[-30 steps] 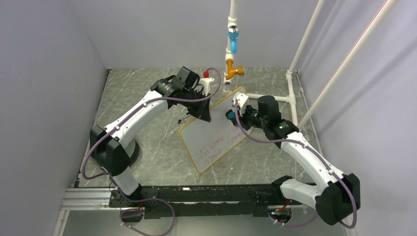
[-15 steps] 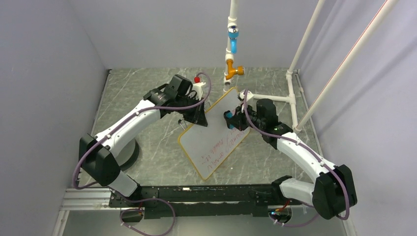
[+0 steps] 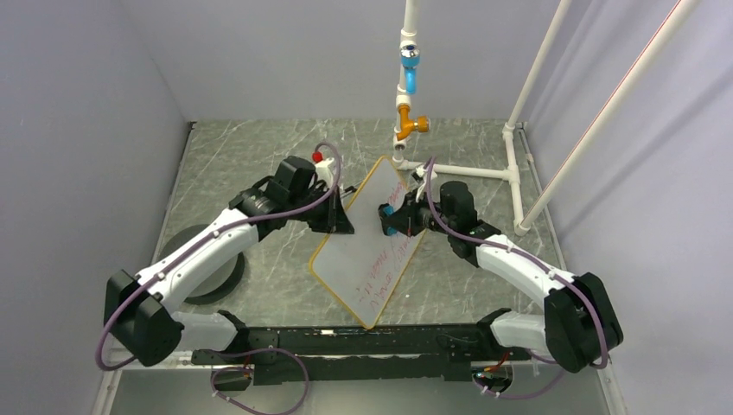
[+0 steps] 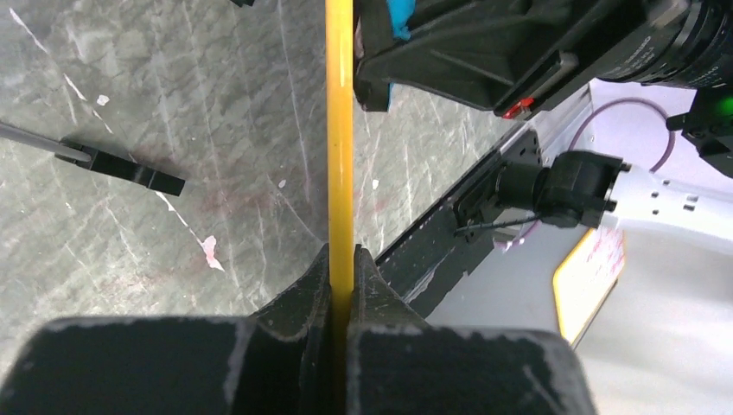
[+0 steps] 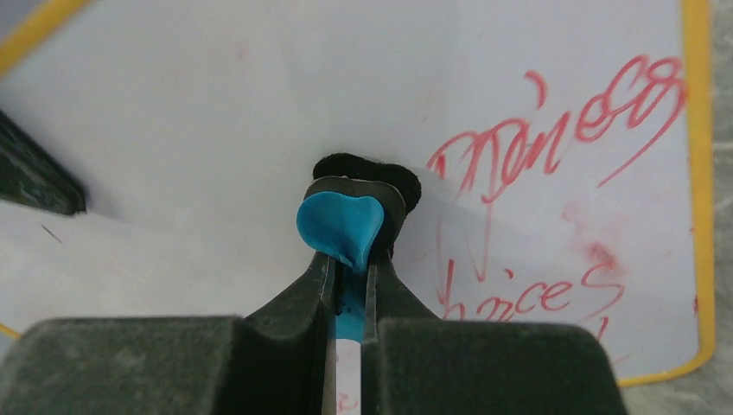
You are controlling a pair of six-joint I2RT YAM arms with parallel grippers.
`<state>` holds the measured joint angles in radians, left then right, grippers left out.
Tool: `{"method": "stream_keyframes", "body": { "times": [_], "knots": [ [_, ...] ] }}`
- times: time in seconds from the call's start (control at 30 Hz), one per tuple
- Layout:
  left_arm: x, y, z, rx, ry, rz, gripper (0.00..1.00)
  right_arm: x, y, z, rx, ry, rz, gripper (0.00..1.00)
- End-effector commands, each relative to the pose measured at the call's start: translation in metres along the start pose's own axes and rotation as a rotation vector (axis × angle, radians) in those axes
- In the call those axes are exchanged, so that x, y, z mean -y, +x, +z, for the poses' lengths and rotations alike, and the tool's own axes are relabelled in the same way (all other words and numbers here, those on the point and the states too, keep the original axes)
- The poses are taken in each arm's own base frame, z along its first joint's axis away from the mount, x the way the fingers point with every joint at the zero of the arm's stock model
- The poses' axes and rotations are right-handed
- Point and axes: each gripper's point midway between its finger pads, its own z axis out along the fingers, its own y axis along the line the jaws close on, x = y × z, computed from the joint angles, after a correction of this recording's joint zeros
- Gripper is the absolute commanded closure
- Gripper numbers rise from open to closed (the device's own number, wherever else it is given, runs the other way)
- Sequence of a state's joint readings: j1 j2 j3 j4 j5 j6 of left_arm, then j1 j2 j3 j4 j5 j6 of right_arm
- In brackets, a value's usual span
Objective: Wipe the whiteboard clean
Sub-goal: Erase the whiteboard at the center of the board.
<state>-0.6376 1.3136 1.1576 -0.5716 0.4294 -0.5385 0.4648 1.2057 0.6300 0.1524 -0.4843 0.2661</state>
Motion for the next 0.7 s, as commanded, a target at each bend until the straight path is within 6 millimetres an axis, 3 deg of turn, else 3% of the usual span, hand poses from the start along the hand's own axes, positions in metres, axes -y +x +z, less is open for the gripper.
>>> {"method": "stream_keyframes", "body": {
  "times": [0.0,0.07,0.17,0.3,0.4,0.5,0.6,0.67],
  "knots": [
    [0.025,-0.036,-0.022,0.238,0.069,-0.045,1.00,-0.001,-0.070,0.005,0.205,-0.032,0.037,1.00],
    [0.021,-0.036,-0.026,0.281,0.052,-0.074,1.00,0.015,-0.072,0.004,0.213,0.003,0.095,1.00],
    [0.017,-0.037,-0.031,0.329,0.025,-0.101,1.00,0.033,-0.040,0.006,0.130,0.044,0.153,1.00],
    [0.018,-0.039,-0.032,0.364,0.011,-0.115,1.00,-0.002,0.000,0.006,0.030,-0.100,0.152,1.00],
    [0.022,-0.037,-0.027,0.358,0.017,-0.117,1.00,-0.035,-0.008,0.009,0.061,-0.174,0.056,1.00],
    [0.025,-0.036,-0.018,0.353,0.033,-0.125,1.00,-0.054,-0.019,0.019,0.074,-0.230,0.033,1.00],
    [0.029,-0.036,-0.017,0.355,0.039,-0.125,1.00,-0.060,-0.038,0.030,0.111,-0.243,0.023,1.00],
    [0.030,-0.035,-0.018,0.354,0.043,-0.124,1.00,-0.050,-0.053,0.039,0.140,-0.203,0.032,1.00]
  ]
}}
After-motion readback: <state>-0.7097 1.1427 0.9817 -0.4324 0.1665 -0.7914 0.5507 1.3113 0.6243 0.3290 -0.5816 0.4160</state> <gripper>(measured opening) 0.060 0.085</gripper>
